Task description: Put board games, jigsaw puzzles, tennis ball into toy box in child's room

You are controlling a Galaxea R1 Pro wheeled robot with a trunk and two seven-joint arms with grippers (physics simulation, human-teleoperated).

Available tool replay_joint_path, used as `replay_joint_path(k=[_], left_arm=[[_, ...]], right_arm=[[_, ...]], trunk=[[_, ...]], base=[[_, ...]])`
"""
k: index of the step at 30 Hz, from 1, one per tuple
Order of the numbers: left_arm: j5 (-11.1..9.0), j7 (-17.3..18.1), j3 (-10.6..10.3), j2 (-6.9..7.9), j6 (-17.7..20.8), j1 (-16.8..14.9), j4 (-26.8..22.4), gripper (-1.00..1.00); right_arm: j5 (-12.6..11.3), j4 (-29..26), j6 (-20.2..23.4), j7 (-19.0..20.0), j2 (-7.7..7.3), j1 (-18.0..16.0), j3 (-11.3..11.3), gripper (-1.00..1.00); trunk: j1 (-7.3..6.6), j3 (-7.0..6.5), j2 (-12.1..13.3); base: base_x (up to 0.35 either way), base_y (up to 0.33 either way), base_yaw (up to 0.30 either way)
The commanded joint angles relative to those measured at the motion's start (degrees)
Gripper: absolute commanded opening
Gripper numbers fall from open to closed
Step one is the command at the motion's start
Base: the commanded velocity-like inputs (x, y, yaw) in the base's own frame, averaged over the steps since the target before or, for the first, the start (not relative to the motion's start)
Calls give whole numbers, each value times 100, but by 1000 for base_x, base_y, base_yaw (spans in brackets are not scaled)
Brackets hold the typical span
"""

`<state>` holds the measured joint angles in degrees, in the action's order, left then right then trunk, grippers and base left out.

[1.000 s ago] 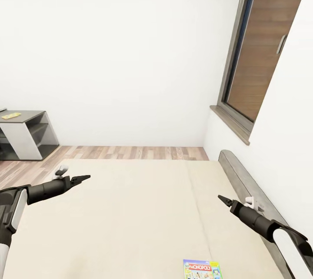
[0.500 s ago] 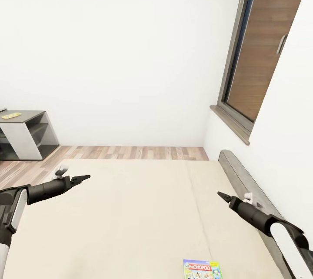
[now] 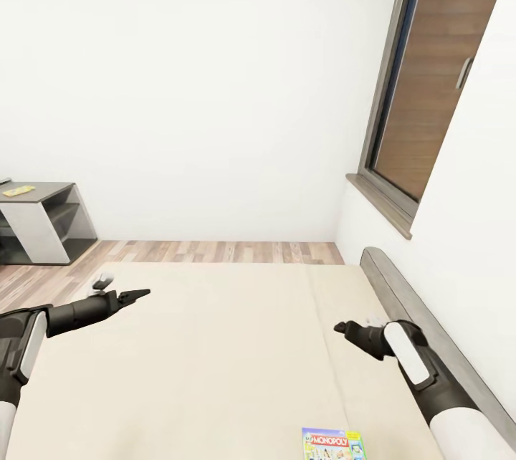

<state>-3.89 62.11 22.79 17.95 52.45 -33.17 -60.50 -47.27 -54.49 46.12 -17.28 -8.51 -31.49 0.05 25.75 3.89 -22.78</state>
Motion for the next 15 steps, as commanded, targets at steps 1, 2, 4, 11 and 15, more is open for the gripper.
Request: replay_joint_path(k=[1, 2, 4, 11, 15], left_arm=[[-24, 1, 2, -2, 56, -5, -6, 100], [-22, -8, -3, -20, 73, -10, -16, 100], [-14, -27, -10, -91, 90, -20, -22, 100], [80, -348, -96, -450, 43, -38, 49, 100], [87, -592, -148, -534, 26, -40, 61, 100]], right_arm=[[-61, 29, 2, -60, 1, -26, 7, 100], [-61, 67, -14, -68, 3, -54, 15, 100], [-62, 97, -28, -75, 10, -78, 24, 100], [-63, 123, -40, -90, 19, -100, 29, 100], [-60, 129, -42, -93, 23, -102, 36, 100]], trunk=[[4, 14, -14], [4, 14, -14], [4, 14, -14], [4, 26, -14], [4, 56, -14]], base=[[0, 0, 0], [0, 0, 0], [0, 0, 0], [0, 0, 0], [0, 0, 0]])
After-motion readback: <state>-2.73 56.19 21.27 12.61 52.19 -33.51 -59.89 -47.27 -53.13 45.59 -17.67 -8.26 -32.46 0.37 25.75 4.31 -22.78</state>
